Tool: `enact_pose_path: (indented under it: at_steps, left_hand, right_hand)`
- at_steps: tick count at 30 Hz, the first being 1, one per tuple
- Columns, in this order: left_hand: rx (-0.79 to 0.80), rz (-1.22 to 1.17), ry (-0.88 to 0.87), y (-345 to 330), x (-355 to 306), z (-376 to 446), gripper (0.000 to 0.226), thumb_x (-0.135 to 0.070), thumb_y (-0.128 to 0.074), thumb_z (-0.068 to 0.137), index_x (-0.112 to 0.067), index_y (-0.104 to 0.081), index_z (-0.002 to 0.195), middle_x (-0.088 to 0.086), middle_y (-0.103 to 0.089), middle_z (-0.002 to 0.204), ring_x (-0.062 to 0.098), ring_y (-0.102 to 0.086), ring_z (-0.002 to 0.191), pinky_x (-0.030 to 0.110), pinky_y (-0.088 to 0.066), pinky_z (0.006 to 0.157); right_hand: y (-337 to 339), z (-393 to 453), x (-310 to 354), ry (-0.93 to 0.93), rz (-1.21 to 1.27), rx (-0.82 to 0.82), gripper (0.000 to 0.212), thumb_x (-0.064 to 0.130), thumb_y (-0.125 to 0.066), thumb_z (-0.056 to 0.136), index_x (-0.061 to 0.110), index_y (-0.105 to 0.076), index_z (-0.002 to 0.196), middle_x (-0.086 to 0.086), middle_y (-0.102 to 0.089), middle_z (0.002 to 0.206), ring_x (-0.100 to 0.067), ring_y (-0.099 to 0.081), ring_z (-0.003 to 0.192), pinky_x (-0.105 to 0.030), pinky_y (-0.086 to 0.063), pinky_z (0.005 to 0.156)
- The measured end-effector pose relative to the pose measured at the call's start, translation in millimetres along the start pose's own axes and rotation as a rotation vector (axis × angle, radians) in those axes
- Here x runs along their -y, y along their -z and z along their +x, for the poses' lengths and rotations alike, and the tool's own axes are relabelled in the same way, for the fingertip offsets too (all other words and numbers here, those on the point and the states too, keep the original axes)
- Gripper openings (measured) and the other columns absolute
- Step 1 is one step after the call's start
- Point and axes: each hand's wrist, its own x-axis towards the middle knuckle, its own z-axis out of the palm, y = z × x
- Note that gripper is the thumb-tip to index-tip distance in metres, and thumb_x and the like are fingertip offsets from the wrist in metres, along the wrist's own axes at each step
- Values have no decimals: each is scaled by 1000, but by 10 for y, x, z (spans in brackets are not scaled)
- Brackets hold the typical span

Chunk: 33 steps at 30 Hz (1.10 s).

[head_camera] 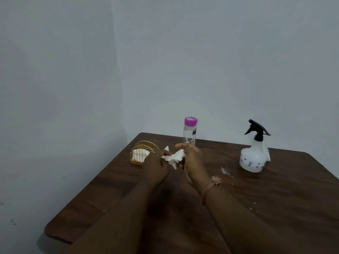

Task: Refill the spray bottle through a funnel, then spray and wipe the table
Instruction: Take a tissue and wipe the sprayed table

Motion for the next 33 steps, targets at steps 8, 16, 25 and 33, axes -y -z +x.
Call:
enact_pose_path:
  at_steps: [8, 16, 25, 33]
  left_hand:
    - [220, 194, -106, -442, -270, -74, 11, -12, -64, 89, -20, -68, 82, -1, -65, 87, 18, -63, 85, 26, -40, 66]
    - [328, 355, -54, -729, -145, -283, 41, -21, -66, 85, -29, -63, 124, 2, -67, 119, 18, -64, 105, 35, -52, 96]
    - [297, 336, -26, -645, -275, -299, 31, -16, -64, 86, -23, -71, 115, 2, -70, 109, 22, -66, 101, 32, -51, 86]
    - [361, 71, 29, -631, -476, -191, 14, -14, -63, 85, -19, -73, 77, 1, -76, 90, 21, -71, 87, 39, -57, 79]
  right_hand:
    - [747, -250, -21, 44, -412, 138, 20, 22, -75, 90, 4, -72, 98, -8, -75, 76, -11, -65, 57, -28, -56, 61]
    - [1020, -391, -285, 358, -1079, 240, 22, 19, -74, 86, 11, -74, 107, -4, -72, 109, -16, -67, 102, -16, -42, 82]
    - [1096, -171, -393, 171, -892, 57, 15, 11, -68, 84, 11, -81, 76, 1, -71, 67, -2, -61, 60, -18, -39, 59]
    - [1230, -113, 51, -126, -156, 108, 20, 2, -59, 94, -2, -78, 95, -12, -69, 78, -13, -53, 58, -25, -40, 54]
